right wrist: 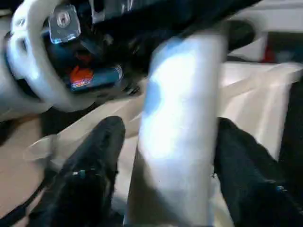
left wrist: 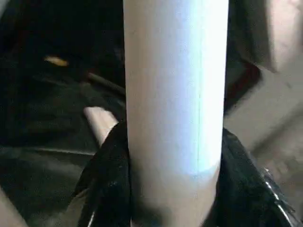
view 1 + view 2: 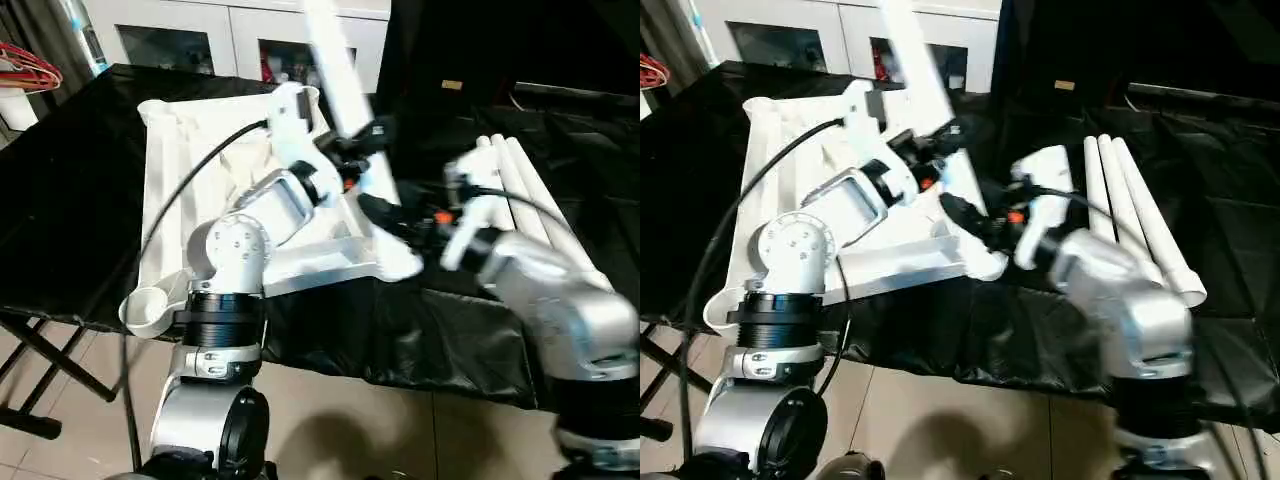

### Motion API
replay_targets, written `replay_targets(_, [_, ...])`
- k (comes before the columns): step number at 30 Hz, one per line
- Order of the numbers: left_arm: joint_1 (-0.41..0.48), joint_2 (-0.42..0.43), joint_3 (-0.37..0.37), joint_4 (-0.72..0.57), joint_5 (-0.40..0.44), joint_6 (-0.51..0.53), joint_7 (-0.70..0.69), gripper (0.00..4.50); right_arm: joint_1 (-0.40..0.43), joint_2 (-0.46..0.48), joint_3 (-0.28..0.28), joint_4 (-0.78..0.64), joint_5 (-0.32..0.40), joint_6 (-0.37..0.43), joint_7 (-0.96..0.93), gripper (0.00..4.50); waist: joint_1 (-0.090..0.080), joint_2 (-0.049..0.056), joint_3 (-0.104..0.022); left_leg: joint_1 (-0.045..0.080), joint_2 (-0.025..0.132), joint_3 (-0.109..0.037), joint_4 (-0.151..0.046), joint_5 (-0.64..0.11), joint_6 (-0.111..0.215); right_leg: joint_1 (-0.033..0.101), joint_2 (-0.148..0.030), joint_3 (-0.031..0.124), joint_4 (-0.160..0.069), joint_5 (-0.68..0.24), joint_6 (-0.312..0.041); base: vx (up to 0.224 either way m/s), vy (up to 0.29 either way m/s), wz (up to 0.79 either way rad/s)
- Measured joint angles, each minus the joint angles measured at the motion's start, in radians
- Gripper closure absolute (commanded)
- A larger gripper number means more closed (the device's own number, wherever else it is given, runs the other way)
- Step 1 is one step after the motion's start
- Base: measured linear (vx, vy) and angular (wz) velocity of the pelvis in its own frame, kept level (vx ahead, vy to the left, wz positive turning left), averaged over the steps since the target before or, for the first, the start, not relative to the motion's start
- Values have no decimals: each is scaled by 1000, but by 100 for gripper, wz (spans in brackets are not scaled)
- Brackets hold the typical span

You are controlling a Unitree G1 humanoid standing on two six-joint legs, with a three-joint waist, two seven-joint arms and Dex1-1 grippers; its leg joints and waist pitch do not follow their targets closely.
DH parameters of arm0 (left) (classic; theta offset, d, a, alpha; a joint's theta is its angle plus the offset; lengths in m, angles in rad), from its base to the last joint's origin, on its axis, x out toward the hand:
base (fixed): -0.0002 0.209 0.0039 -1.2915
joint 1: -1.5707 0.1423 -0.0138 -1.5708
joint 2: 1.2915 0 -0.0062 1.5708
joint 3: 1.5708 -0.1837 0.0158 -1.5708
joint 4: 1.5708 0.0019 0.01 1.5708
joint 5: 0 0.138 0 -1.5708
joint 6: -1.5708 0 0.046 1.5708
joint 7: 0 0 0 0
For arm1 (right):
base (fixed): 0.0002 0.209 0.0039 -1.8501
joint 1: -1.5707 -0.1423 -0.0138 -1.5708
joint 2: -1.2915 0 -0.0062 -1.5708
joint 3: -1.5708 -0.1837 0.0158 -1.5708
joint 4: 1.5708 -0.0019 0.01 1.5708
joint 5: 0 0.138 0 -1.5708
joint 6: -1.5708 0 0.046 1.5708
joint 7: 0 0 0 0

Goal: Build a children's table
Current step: Pick table leg

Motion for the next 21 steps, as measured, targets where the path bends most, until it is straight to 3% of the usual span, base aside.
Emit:
replay_targets(10, [-12,84,-91,-10,-20,26,-239,262,1,-74,-2,6,65,36,140,51,-2,0,0,1,0,0,1,0,0,0,0,0,1,0,0,0,0,0])
replay_targets(21, [-16,135,-134,-10,-21,25,-391,262,20,-126,-4,21,126,79,214,47,-1,0,0,1,0,0,1,1,0,0,0,0,2,0,0,0,0,0])
